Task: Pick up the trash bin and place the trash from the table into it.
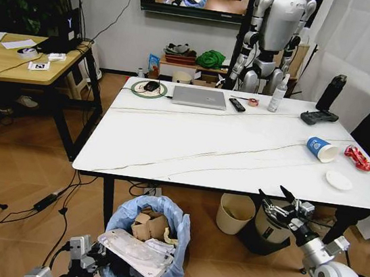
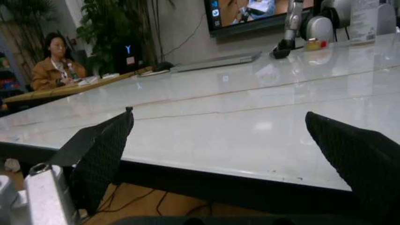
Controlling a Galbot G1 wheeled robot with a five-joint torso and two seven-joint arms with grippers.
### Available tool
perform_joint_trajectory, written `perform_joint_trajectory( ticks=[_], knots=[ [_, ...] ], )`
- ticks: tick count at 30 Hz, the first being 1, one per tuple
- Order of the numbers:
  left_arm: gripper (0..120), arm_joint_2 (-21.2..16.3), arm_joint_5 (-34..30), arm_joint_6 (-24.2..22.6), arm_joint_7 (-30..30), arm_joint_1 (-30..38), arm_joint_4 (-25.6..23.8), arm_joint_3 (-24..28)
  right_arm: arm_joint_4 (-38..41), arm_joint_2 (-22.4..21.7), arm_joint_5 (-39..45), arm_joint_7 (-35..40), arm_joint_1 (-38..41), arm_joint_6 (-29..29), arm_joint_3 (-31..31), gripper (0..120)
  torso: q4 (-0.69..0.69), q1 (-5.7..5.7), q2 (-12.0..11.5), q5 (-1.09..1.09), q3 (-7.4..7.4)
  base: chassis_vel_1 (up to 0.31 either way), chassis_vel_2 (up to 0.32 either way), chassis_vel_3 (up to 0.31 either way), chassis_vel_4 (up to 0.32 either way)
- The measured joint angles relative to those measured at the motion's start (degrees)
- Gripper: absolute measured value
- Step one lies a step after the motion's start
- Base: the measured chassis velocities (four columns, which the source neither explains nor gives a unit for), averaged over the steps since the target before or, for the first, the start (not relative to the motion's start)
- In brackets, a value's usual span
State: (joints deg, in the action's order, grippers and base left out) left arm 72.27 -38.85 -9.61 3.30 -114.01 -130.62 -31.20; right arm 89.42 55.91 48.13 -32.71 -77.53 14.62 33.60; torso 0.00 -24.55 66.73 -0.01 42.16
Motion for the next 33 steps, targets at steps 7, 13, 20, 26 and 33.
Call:
perform_joint_trajectory(
  ticks=[7, 13, 20, 26, 33],
  knots=[
    [0, -0.30, 0.01, 0.06, -0.09, 0.00, -0.11, -0.16, -0.13, 0.94, 1.20, -0.23, -0.02, -0.47, 2.59, 100, 0.00, 0.00, 0.00, -0.01, 0.00, 0.000, 0.000, 0.000, 0.000],
    [0, -0.30, 0.00, 0.06, -0.12, 0.11, -0.16, -0.05, -0.32, 1.97, 1.45, -1.33, -0.98, -0.51, 3.44, 100, 0.00, 0.00, 0.00, 0.00, 0.00, 0.000, 0.000, 0.000, 0.000],
    [0, -0.35, -0.01, 0.08, -0.21, 0.26, 0.07, 0.14, -0.51, 3.55, 1.31, -2.09, -1.56, -0.44, 3.68, 100, 0.00, 0.00, 0.00, 0.01, 0.00, 0.000, 0.000, 0.000, 0.000],
    [0, -0.46, -0.07, 0.11, -0.23, 0.27, 0.15, 0.09, -0.79, 3.86, 1.29, -2.51, -1.62, -0.37, 3.68, 100, 0.00, 0.00, 0.00, 0.00, 0.00, 0.000, 0.000, 0.000, 0.000],
    [0, -0.28, -0.07, 0.14, -0.25, 0.28, 0.15, 0.14, -1.21, 4.07, 1.40, -2.99, -1.50, -0.29, 3.69, 100, 0.00, 0.00, 0.00, 0.00, 0.00, 0.000, 0.000, 0.000, 0.000]
  ],
)
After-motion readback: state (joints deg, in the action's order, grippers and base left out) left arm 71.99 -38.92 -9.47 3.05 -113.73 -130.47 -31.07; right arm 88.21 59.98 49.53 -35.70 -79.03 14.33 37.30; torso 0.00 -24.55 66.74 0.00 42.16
